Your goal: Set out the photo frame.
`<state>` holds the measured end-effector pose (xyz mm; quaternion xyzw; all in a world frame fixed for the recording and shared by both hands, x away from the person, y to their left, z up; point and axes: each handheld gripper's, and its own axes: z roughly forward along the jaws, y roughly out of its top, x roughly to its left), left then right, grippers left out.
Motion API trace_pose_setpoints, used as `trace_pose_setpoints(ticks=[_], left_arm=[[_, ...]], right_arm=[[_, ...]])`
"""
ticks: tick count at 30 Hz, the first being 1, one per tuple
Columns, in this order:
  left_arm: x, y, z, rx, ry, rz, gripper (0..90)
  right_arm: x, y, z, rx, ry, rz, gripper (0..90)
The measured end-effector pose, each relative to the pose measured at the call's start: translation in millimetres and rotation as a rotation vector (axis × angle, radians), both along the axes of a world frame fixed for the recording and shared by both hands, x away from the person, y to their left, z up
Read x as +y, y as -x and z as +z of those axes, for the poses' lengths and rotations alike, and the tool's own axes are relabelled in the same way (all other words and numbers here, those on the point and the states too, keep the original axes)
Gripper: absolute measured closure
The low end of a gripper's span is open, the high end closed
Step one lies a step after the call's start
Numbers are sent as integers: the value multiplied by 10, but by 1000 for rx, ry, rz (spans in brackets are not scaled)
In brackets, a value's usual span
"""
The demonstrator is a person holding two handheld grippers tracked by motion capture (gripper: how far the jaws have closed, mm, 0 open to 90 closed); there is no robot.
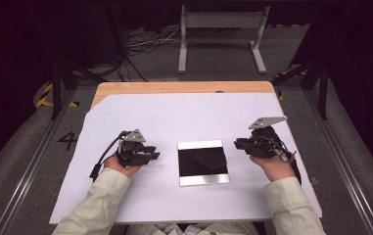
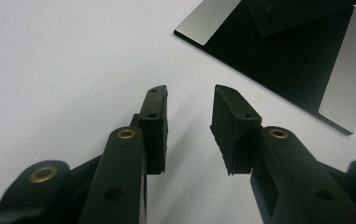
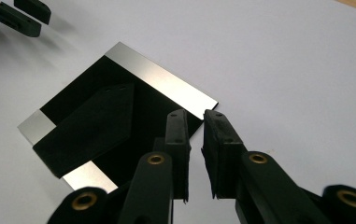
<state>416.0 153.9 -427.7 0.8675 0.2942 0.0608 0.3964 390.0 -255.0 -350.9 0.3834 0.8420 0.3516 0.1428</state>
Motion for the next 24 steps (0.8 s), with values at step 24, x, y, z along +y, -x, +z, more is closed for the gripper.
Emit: trace_pose_setpoints(ticks=[24], left_arm=[[0, 5, 4, 1, 5, 5, 658]], right_arm=[[-23, -350, 12, 196, 9, -40, 768]])
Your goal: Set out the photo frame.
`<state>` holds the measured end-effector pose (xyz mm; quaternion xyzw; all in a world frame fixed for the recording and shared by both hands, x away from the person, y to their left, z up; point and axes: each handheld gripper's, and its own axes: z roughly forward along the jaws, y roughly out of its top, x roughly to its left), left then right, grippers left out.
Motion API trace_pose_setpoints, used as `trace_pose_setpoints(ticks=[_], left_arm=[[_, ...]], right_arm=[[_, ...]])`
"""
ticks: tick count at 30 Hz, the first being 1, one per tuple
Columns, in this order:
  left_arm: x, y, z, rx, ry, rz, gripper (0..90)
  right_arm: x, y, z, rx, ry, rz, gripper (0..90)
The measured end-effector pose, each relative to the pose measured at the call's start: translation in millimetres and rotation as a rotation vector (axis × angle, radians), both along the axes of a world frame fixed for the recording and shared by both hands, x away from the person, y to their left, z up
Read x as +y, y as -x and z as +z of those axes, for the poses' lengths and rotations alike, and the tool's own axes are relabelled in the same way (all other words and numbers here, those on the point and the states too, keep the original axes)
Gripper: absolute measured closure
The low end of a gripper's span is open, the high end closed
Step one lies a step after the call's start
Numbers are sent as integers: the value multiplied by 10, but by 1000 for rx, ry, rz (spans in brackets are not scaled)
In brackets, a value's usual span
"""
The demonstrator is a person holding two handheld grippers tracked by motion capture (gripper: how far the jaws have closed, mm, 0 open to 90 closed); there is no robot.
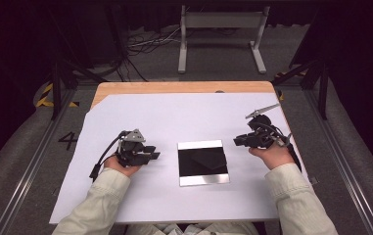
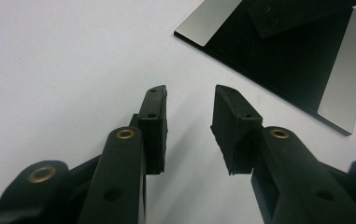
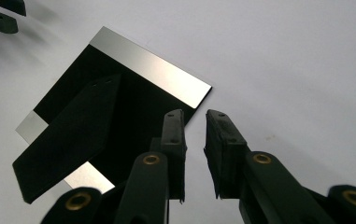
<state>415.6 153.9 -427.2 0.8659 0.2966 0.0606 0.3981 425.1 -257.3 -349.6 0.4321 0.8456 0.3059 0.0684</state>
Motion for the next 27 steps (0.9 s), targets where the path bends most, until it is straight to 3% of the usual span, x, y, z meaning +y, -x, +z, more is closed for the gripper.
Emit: trace_pose_setpoints(ticks=[9, 21, 27], left_arm=[[3, -3, 0, 1, -2, -3, 657], [7, 0, 1, -1, -5, -7, 657], [18, 14, -2, 3, -5, -1, 656]], right_arm=[[-1, -58, -5, 17, -4, -6, 748], [12, -115, 2, 105, -36, -34, 693], [23, -109, -9, 157, -89, -59, 653]])
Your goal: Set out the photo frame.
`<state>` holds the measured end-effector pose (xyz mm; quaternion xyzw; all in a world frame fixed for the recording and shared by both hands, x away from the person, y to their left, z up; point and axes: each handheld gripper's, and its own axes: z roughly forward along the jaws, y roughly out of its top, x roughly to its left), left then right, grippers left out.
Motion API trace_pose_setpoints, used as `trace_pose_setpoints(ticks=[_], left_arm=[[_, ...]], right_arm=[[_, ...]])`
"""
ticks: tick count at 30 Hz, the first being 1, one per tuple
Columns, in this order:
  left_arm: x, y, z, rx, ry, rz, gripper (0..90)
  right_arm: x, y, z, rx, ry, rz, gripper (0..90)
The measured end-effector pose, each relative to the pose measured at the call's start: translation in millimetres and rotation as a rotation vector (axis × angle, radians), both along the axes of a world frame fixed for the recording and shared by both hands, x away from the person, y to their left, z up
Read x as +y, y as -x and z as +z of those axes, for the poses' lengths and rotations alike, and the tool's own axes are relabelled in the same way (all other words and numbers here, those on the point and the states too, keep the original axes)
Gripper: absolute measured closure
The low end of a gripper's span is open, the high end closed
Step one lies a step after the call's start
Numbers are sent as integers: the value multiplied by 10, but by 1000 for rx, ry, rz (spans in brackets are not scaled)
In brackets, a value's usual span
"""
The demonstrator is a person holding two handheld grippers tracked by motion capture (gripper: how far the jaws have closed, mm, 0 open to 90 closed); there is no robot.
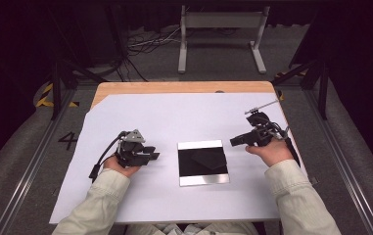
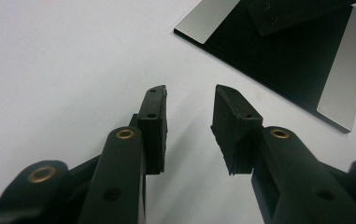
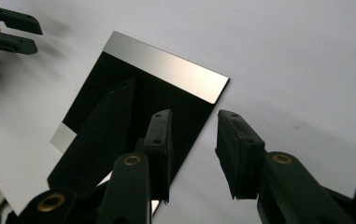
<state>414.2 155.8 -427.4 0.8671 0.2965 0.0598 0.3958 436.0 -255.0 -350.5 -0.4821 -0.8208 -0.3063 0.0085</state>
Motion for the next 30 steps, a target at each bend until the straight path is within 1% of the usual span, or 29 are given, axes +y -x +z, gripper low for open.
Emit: trace_pose_setpoints(ticks=[4, 7, 9, 12, 16, 21, 23, 24, 30], left_arm=[[6, 3, -2, 0, -1, 0, 656], [4, 2, -2, -3, -2, -2, 656], [2, 2, -3, -4, -3, -3, 656], [3, 1, -3, -4, -2, -3, 656], [0, 3, -4, -2, -2, -3, 656], [-1, 4, -5, -2, 0, -2, 655], [-3, 6, -4, 0, -1, -3, 655], [-3, 5, -5, 0, -1, -3, 655], [-4, 4, -6, -2, 0, -2, 654]], right_arm=[[32, 40, 3, 0, -23, 5, 633], [64, 60, -3, 22, -47, -10, 604], [73, 64, -7, 32, -59, -11, 596], [72, 61, -15, 44, -64, -17, 587], [66, 31, -61, 100, -91, -48, 555], [92, 34, -96, 113, -98, -41, 543], [99, 35, -100, 121, -105, -43, 528], [103, 36, -102, 119, -111, -34, 518], [134, 51, -105, 133, -140, -21, 481]])
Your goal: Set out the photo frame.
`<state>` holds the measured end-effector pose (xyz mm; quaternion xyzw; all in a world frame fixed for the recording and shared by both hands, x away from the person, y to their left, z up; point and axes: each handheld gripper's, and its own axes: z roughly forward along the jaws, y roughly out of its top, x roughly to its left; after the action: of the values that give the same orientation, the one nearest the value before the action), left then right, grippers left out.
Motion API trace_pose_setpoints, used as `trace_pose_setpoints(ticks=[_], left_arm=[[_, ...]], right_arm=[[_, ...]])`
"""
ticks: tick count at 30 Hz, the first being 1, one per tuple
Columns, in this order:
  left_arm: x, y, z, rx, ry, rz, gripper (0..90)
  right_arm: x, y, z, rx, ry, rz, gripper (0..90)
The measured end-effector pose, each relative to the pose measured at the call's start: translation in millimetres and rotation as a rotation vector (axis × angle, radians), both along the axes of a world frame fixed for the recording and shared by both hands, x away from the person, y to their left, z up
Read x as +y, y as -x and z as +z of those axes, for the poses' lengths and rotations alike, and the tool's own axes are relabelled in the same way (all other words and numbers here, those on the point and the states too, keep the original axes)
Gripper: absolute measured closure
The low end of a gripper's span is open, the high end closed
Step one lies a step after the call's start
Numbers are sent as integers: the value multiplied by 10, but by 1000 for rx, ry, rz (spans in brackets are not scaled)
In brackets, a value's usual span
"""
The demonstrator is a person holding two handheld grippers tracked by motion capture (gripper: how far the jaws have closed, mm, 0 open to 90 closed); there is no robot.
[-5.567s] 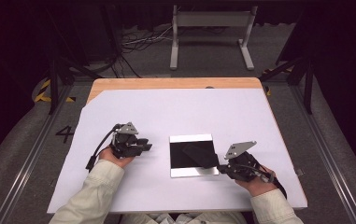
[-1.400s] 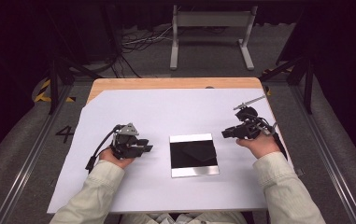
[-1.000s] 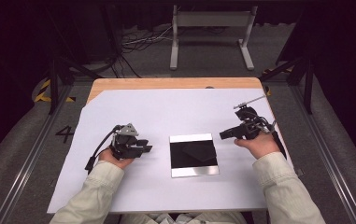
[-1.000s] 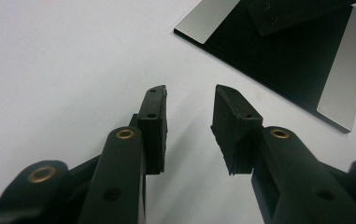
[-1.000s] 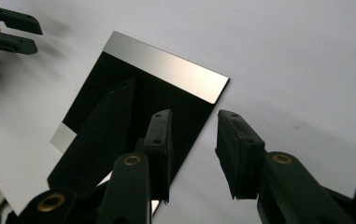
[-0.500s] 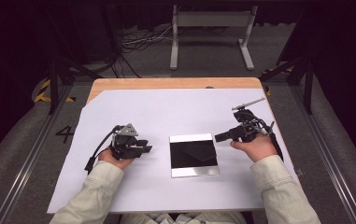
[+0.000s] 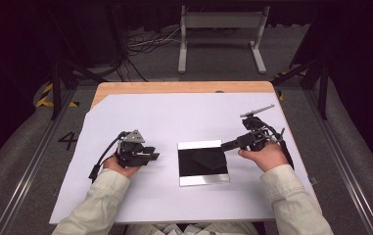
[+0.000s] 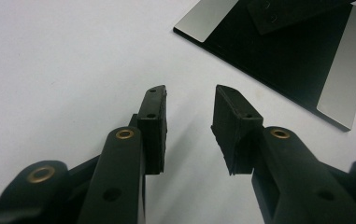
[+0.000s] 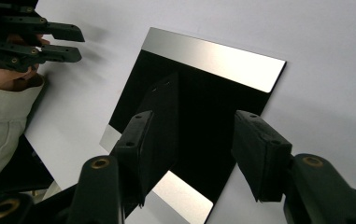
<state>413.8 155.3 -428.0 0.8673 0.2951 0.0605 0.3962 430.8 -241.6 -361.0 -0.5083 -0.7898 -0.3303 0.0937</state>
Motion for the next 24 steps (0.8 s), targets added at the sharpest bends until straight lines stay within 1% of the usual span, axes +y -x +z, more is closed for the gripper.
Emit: trace_pose_setpoints(ticks=[3, 9, 11, 12, 13, 14, 15, 18, 24], left_arm=[[0, 1, -1, 2, 0, -1, 654], [2, 0, 1, 1, -4, -4, 654], [2, -2, 1, -2, -4, -4, 654], [2, -2, 1, -2, -4, -4, 654], [-1, 1, -2, 5, 1, -1, 654], [0, 0, -1, 5, -1, -3, 654], [-1, -1, -1, 3, -3, -5, 653], [0, 0, 0, 2, -4, -4, 653], [2, -2, 1, -1, -4, -5, 653]], right_arm=[[27, 8, -15, 13, -3, 15, 465], [55, 13, -44, 27, -6, 24, 462], [66, 15, -76, 42, -8, 25, 462], [66, 15, -76, 42, -8, 25, 462], [69, 15, -83, 45, -13, 24, 461], [78, 17, -98, 58, -23, 29, 458], [81, 16, -109, 57, -27, 38, 457], [102, 21, -124, 80, -52, 51, 452], [141, 17, -157, 87, -48, 65, 449]])
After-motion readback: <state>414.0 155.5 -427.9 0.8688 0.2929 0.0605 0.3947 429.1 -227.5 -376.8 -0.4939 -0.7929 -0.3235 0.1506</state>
